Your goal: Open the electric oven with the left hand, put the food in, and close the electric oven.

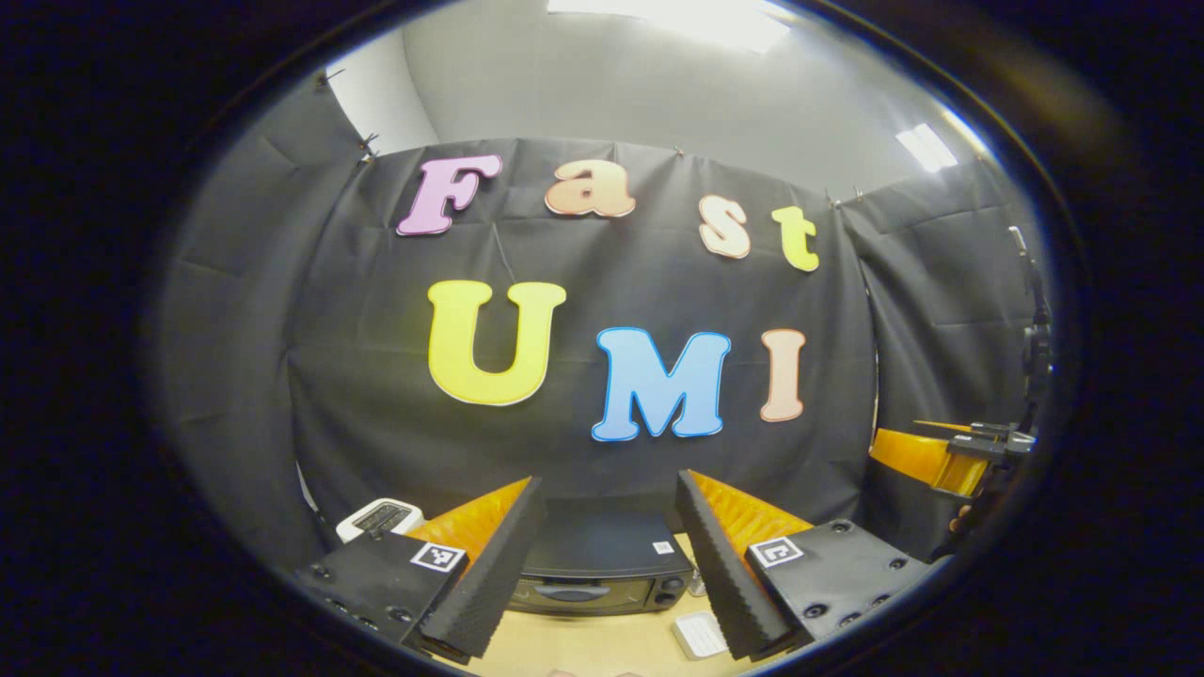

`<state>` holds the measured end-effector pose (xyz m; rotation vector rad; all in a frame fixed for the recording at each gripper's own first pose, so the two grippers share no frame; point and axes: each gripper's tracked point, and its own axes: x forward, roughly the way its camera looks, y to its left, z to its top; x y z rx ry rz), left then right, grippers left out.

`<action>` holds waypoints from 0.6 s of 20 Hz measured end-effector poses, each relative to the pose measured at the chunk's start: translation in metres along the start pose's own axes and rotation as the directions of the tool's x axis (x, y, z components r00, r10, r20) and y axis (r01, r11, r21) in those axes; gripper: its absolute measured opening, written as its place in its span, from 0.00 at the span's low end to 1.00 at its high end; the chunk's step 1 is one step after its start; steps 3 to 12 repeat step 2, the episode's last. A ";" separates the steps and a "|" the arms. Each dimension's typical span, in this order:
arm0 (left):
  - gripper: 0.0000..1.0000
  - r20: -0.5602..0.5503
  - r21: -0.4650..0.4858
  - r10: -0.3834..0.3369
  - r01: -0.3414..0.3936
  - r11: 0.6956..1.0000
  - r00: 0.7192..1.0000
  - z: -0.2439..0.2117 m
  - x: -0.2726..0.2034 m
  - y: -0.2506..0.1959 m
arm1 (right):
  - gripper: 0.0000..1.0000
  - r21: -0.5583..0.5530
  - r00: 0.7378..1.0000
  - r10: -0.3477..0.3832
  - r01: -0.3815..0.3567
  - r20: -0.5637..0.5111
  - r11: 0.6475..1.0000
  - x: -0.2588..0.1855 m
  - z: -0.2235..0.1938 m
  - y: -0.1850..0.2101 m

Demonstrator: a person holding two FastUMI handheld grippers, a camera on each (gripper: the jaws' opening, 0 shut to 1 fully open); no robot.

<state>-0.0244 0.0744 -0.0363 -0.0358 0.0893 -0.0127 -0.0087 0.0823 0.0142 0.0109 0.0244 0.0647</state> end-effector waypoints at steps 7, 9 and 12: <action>0.98 0.003 -0.005 -0.006 0.006 1.000 1.000 0.000 -0.004 0.007 | 0.96 0.015 1.000 0.014 -0.014 0.003 1.000 -0.005 0.002 0.014; 0.98 0.003 -0.005 -0.006 0.006 1.000 1.000 0.000 -0.004 0.007 | 0.96 0.015 1.000 0.014 -0.014 0.003 1.000 -0.005 0.002 0.014; 0.98 0.003 -0.005 -0.006 0.006 1.000 1.000 0.000 -0.004 0.007 | 0.96 0.015 1.000 0.014 -0.014 0.003 1.000 -0.005 0.002 0.014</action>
